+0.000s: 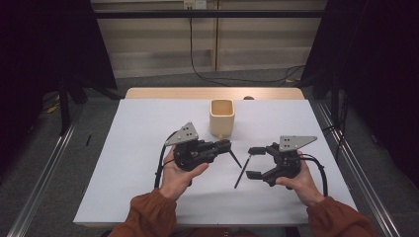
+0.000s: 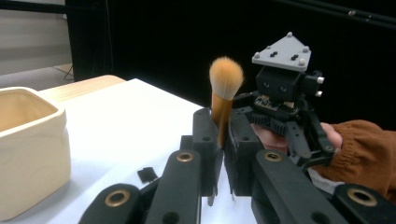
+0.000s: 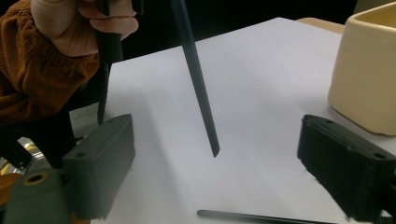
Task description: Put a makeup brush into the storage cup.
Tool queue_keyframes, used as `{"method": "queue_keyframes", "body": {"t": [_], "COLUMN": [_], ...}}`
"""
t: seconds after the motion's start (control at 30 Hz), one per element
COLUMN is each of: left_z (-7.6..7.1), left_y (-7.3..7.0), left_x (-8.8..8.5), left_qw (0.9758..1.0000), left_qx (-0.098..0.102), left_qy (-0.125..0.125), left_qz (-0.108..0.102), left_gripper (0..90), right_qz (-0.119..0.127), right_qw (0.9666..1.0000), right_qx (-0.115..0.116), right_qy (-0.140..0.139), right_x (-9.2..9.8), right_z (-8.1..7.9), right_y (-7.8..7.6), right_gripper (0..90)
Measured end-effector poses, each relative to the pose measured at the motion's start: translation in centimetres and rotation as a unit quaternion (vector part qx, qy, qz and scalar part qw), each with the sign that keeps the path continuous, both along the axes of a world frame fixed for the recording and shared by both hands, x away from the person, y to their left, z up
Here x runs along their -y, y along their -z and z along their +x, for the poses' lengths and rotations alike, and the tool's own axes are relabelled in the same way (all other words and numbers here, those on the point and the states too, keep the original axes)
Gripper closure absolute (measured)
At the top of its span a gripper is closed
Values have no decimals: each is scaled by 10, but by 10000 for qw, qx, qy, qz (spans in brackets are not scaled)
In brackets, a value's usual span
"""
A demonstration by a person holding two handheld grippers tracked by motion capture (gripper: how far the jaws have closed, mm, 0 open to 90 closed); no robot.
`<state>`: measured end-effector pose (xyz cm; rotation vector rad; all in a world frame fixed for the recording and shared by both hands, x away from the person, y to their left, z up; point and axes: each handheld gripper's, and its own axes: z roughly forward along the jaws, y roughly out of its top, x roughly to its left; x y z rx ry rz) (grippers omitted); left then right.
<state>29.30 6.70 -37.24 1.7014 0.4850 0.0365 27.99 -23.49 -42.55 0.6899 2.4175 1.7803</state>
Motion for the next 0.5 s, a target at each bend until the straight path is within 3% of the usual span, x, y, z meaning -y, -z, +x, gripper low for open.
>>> {"method": "queue_keyframes", "body": {"t": [0.13, 0.5], "left_z": [0, 3], "left_y": [-1, -4], "left_x": [-1, -10], "left_qw": [10000, 9994], "left_qx": [-11, -48], "left_qy": [-21, -152], "left_qz": [73, 311], "left_gripper": [844, 844], "right_qz": [17, 7], "right_qw": [10000, 9987], "right_qx": [28, 133], "right_qy": [72, 495], "right_x": [2, 16], "right_z": [-2, -14], "right_y": [0, 0], "right_gripper": [1, 1]}}
